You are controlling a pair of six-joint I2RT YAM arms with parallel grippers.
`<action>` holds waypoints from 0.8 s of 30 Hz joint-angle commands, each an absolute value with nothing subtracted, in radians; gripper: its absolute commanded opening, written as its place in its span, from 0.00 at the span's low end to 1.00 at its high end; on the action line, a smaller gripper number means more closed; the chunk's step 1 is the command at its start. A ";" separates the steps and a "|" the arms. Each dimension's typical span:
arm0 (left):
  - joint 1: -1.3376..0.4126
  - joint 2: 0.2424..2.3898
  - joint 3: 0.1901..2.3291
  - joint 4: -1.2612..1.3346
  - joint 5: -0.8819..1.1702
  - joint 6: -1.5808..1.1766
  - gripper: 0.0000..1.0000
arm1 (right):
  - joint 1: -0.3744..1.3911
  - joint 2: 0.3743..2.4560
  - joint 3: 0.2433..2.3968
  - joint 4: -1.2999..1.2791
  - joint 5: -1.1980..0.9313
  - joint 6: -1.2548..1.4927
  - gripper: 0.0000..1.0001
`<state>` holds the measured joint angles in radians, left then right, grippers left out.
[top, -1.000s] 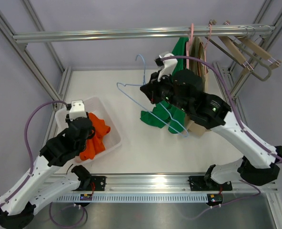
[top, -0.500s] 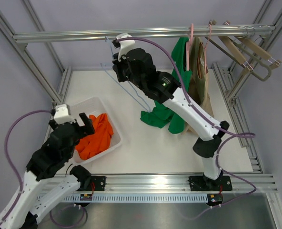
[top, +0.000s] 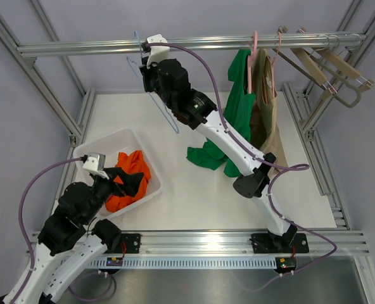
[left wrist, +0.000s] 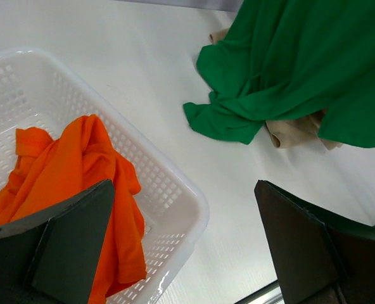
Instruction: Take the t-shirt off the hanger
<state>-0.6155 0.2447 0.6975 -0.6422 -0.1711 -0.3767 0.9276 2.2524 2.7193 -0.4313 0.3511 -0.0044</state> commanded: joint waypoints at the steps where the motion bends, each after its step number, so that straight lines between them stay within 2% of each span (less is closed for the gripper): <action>1: -0.614 0.242 0.704 -0.557 -0.071 -0.354 0.99 | 0.904 2.286 2.763 -0.313 0.380 -0.006 0.00; 5: -0.614 0.245 0.701 -0.549 -0.029 -0.351 0.99 | 0.881 2.301 2.784 -0.288 0.351 0.044 0.00; 22: -0.607 0.235 0.701 -0.548 -0.026 -0.337 0.99 | 0.902 2.296 2.629 -0.313 0.318 0.113 0.00; 23: -0.607 0.236 0.700 -0.548 -0.028 -0.337 0.99 | 0.903 2.263 2.616 -0.304 0.318 0.120 0.04; 24: -0.606 0.233 0.701 -0.549 -0.029 -0.337 0.99 | 0.904 2.240 2.574 -0.301 0.321 0.123 0.12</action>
<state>-0.6125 0.2432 0.6975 -0.5957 -0.0563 -0.3550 0.8932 2.3150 2.6305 -0.2924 0.3202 0.1070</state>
